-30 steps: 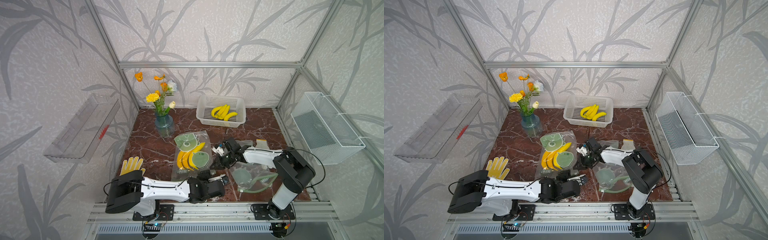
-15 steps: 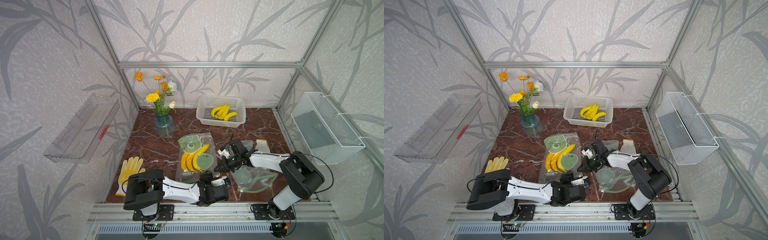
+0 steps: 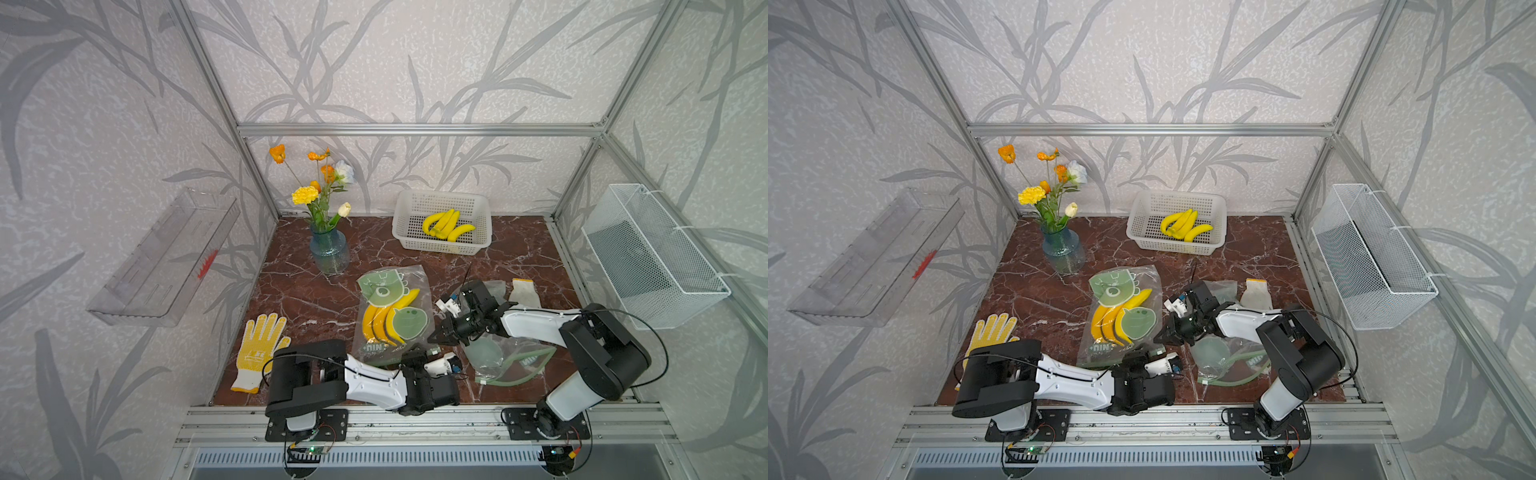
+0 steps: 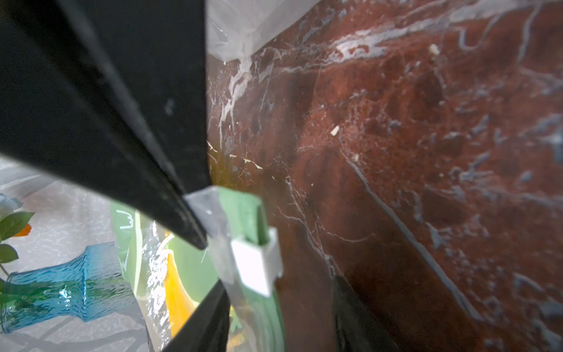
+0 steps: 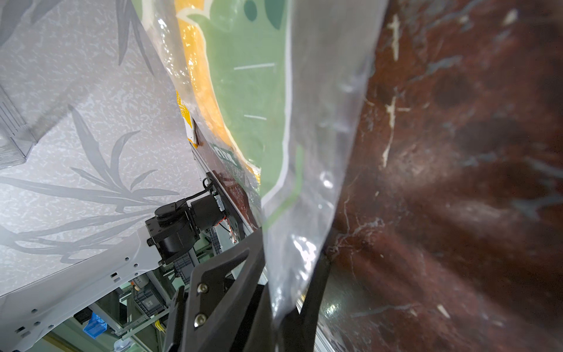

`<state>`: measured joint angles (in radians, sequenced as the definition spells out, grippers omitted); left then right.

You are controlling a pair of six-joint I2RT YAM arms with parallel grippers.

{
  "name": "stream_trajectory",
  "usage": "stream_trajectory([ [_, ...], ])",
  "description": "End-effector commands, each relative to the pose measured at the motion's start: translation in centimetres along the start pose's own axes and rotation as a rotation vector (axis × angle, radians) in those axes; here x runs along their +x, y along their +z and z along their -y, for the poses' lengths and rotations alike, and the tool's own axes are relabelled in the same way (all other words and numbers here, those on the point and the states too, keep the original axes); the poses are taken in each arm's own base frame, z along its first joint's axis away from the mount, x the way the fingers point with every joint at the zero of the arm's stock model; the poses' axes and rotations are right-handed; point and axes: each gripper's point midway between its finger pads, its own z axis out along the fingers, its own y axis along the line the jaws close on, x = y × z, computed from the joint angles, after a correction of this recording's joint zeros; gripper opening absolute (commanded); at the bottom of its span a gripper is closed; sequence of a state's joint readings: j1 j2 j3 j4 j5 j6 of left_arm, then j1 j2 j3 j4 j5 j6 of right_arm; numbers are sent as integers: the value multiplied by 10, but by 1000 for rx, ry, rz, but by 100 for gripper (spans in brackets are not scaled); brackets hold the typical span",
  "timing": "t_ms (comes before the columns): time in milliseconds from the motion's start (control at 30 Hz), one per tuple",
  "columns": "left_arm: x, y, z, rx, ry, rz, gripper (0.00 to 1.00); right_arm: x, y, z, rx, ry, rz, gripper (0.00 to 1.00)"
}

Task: Open the zip-top bag and take out the banana
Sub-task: Pick up the zipper food storage bag at the center of the board.

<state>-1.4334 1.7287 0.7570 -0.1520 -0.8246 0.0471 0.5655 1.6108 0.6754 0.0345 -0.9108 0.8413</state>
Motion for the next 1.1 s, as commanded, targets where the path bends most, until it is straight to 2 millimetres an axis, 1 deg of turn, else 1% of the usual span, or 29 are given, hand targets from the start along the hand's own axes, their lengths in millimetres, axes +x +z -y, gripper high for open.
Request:
stream_trajectory([
  [0, -5, -3, -13, -64, -52, 15, 43, 1, -4, -6, -29, -15, 4, 2],
  [100, -7, -7, -18, -67, -76, 31, 31, 2, -5, -3, -28, -9, 6, 3],
  [200, -11, -12, -22, -52, -94, 48, 23, 1, -7, -2, -27, -11, 9, 5],
  [267, -13, -15, -21, -24, -104, 62, 17, -1, -9, -3, -31, -15, 17, 8],
  [400, -15, -21, -19, 36, -134, 89, 9, -3, -13, -6, -37, -24, 27, 11],
  [467, -16, -23, -16, 80, -151, 102, 4, -3, -14, -7, -38, -26, 26, 15],
  [500, -16, -25, -16, 99, -161, 109, 2, -3, -15, -7, -37, -30, 29, 21],
  [533, -16, -26, -16, 115, -166, 112, 2, -4, -15, -7, -36, -33, 32, 24],
  [700, -16, -30, -19, 187, -211, 136, 0, -7, -21, -11, -33, -64, 53, 34],
  [800, -15, -29, -21, 251, -258, 146, 0, -11, -26, -12, -13, -92, 69, 51],
  [900, -16, -29, -23, 328, -312, 160, 0, -14, -33, -14, 20, -169, 89, 54],
  [967, -19, -29, -26, 369, -338, 174, 0, -17, -40, -20, 40, -275, 131, 56],
  [1067, -24, -31, -25, 441, -353, 194, 0, -21, -56, -38, 48, -478, 227, 56],
])
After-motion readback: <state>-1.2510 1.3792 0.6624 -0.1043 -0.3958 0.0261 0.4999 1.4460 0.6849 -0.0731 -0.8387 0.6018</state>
